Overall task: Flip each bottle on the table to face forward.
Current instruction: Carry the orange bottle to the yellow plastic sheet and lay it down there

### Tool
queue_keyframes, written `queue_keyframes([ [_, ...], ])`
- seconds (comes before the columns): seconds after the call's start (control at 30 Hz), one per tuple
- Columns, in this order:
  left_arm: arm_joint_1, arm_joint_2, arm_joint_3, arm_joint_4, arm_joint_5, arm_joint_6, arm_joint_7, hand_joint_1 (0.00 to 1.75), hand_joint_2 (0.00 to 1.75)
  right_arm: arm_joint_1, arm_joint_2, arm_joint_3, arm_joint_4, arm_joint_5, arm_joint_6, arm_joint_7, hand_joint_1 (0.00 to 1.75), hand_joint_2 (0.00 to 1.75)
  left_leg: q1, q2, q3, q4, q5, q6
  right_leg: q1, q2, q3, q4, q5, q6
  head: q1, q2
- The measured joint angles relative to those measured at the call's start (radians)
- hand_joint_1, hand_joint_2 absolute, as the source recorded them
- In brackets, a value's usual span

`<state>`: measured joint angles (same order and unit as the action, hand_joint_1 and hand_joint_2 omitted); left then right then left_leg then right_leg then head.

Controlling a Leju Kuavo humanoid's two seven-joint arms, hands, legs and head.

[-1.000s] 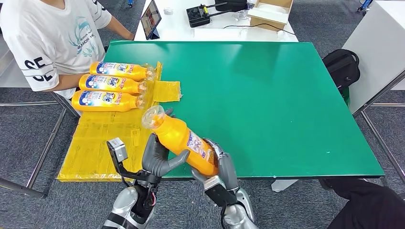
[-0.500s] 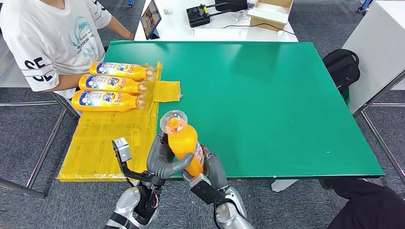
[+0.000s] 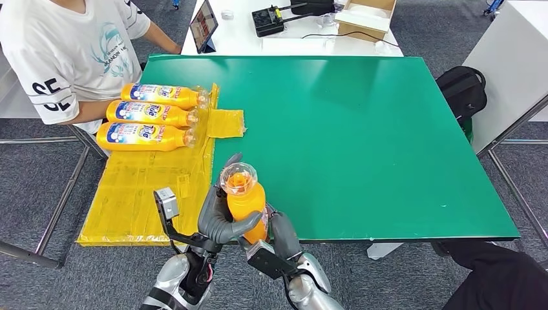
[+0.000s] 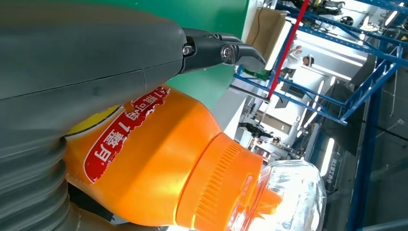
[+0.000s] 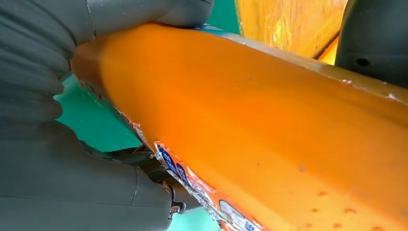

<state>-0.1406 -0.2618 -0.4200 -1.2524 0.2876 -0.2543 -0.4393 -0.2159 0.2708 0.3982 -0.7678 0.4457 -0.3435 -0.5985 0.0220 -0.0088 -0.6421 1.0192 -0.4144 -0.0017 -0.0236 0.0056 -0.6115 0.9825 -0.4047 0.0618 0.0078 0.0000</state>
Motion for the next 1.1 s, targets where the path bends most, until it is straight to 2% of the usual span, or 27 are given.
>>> queue_keyframes([
  [0.17,-0.004,0.001,-0.001,0.018,-0.044,0.026,-0.005,0.0,1.75,-0.001,0.0,0.004,0.015,-0.003,0.0,0.001,1.75,1.75,0.0,0.0,0.0,0.0,0.0,0.0,0.0,0.0,0.0,0.0,0.0,0.0,0.0,0.0],
  [0.6,-0.02,-0.001,-0.017,0.027,-0.253,0.219,-0.067,0.0,1.75,0.001,0.002,0.023,0.022,-0.048,0.053,0.012,1.75,1.75,0.0,0.0,0.0,0.0,0.0,0.0,0.0,0.0,0.0,0.0,0.0,0.0,0.0,0.0],
  [0.87,-0.03,-0.002,-0.016,0.035,-0.295,0.253,-0.078,0.2,1.75,0.013,0.002,0.026,-0.011,-0.072,0.073,0.021,1.75,1.75,0.0,0.0,0.0,0.0,0.0,0.0,0.0,0.0,0.0,0.0,0.0,0.0,0.0,0.0],
  [0.9,-0.032,-0.002,-0.016,0.037,-0.298,0.254,-0.078,0.34,1.75,0.016,0.002,0.026,-0.016,-0.074,0.074,0.023,1.75,1.75,0.0,0.0,0.0,0.0,0.0,0.0,0.0,0.0,0.0,0.0,0.0,0.0,0.0,0.0],
  [1.0,-0.038,-0.002,-0.015,0.043,-0.295,0.245,-0.072,1.17,1.75,0.022,0.001,0.026,-0.027,-0.08,0.073,0.026,1.75,1.75,0.0,0.0,0.0,0.0,0.0,0.0,0.0,0.0,0.0,0.0,0.0,0.0,0.0,0.0],
  [1.03,-0.039,-0.002,-0.014,0.045,-0.289,0.235,-0.067,1.35,1.75,0.024,0.001,0.026,-0.03,-0.082,0.072,0.026,1.75,1.75,0.0,0.0,0.0,0.0,0.0,0.0,0.0,0.0,0.0,0.0,0.0,0.0,0.0,0.0],
  [1.1,-0.043,-0.002,-0.011,0.05,-0.271,0.206,-0.053,1.4,1.75,0.028,-0.001,0.026,-0.035,-0.084,0.064,0.026,1.75,1.75,0.0,0.0,0.0,0.0,0.0,0.0,0.0,0.0,0.0,0.0,0.0,0.0,0.0,0.0],
])
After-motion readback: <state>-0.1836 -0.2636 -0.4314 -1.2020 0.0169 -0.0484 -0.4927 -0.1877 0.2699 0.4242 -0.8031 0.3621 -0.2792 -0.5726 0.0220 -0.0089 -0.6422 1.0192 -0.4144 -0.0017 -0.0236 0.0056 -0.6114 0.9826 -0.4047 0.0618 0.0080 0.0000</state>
